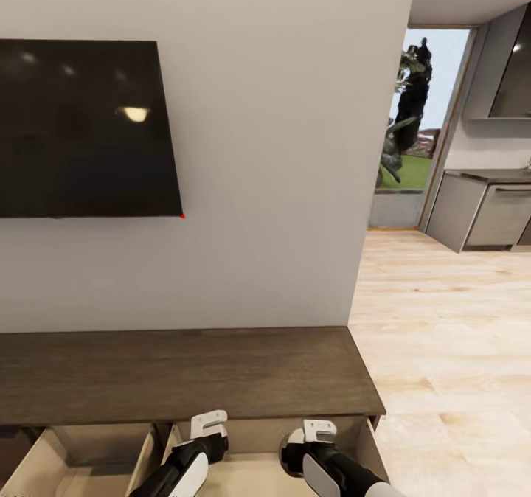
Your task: Place each of the two pumpkins and all three candles from the living room inside a cabinet in the living room (use any cabinet), then make sure every cabinet is closed, and position the cauldron so it is next to a table in the living room.
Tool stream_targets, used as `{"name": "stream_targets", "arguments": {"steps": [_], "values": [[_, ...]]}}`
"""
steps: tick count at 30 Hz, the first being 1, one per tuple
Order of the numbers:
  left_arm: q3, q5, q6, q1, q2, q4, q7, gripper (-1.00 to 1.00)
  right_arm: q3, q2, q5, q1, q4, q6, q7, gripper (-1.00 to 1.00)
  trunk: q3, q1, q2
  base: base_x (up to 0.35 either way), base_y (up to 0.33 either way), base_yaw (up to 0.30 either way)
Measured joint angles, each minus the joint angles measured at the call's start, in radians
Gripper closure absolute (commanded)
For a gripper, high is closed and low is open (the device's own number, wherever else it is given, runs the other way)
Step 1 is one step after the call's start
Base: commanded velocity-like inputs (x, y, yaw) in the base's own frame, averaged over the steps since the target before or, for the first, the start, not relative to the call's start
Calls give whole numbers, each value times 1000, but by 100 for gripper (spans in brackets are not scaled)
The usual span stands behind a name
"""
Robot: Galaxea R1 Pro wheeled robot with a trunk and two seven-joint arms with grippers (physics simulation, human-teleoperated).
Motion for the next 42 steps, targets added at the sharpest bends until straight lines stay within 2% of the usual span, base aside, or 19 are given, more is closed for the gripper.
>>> {"name": "stream_targets", "arguments": {"steps": [7,10,13,16,24,39,42], "values": [[1,-2,52,-12,9,-2,-4,100,10,0,-1,0,3,-18,26,100,-22,27,-49,0,0,0],[3,-1,64,-18,23,-2,-41,100,13,0,-2,0,3,-23,35,100,-31,38,-70,0,0,0],[5,-3,109,-27,42,-3,-87,100,14,-1,-2,0,3,-25,38,100,-41,50,-91,0,0,0],[6,-3,129,-35,50,-3,-103,100,15,-1,-2,0,3,-27,38,100,-50,61,-112,0,0,0],[8,-5,137,-40,57,-2,-109,100,15,-2,-2,0,3,-45,40,100,-75,92,-168,0,0,0],[6,2,141,-40,52,-1,-108,100,15,-8,-2,0,3,-65,42,100,-122,150,-273,0,0,0],[6,3,166,-40,51,-1,-109,100,15,-8,-3,0,3,-66,42,100,-132,161,-294,0,0,0]]}}
